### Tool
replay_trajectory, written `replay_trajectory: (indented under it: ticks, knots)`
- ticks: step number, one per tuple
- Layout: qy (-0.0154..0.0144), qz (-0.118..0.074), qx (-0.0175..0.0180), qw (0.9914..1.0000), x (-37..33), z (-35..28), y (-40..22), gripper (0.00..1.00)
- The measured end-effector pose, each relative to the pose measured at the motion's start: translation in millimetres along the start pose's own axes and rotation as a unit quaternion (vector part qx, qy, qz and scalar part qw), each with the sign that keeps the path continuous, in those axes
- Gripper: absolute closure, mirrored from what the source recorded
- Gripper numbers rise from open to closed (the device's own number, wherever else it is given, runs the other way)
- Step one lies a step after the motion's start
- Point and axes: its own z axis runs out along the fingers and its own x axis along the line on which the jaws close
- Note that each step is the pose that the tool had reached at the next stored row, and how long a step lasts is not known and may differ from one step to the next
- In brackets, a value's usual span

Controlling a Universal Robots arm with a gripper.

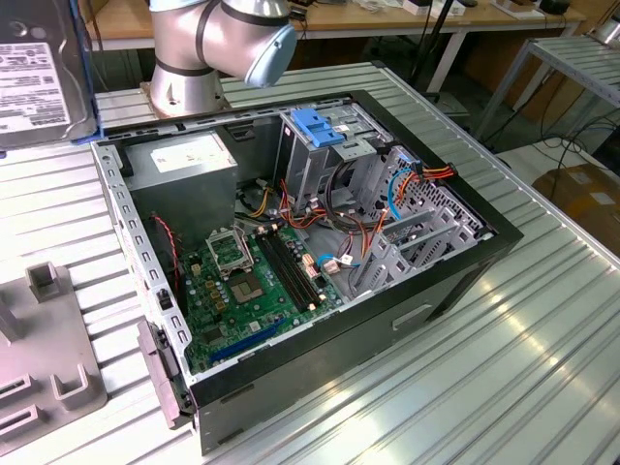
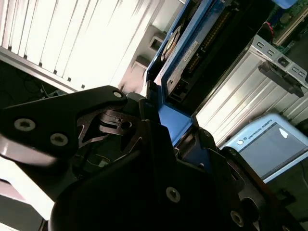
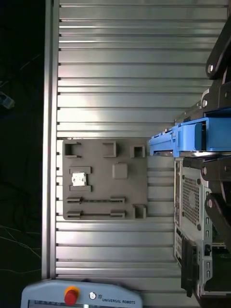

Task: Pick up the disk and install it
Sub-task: 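Pick up the disk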

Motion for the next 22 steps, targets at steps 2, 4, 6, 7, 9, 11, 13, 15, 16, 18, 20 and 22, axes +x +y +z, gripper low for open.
replay_trajectory:
  ticks: [2, 4, 6, 7, 9, 11, 13, 15, 16, 18, 20, 22]
  knots:
    - [0.0, 0.0, 0.0, 1.0, 0.0, 1.0, -8.8, 0.63]
    - [0.0, 0.0, 0.0, 1.0, 0.1, 2.5, -24.0, 0.63]
    - [0.0, 0.0, 0.0, 1.0, 0.1, 3.7, -38.1, 0.63]
    - [0.0, 0.0, 0.0, 1.0, 0.1, 4.2, -43.8, 0.63]
    - [0.0, 0.0, -0.0001, 1.0, 0.1, 4.9, -51.3, 0.63]
    - [0.0, 0.0, 0.0, 1.0, 0.1, 5.5, -57.5, 0.63]
    - [0.0, 0.0, 0.0, 1.0, 0.1, 6.1, -63.6, 0.63]
    - [0.0, 0.0, -0.0001, 1.0, 0.2, 7.3, -76.2, 0.63]
    - [0.0, 0.0, 0.0, 1.0, 0.2, 7.6, -78.9, 0.63]
    - [0.0, 0.0, 0.0, 1.0, 0.2, 8.7, -87.3, 0.63]
    - [0.0, 0.0, 0.0, 1.0, 0.2, 9.4, -93.5, 0.63]
    - [0.0001, 0.0, -0.0001, 1.0, 0.2, 9.9, -99.7, 0.63]
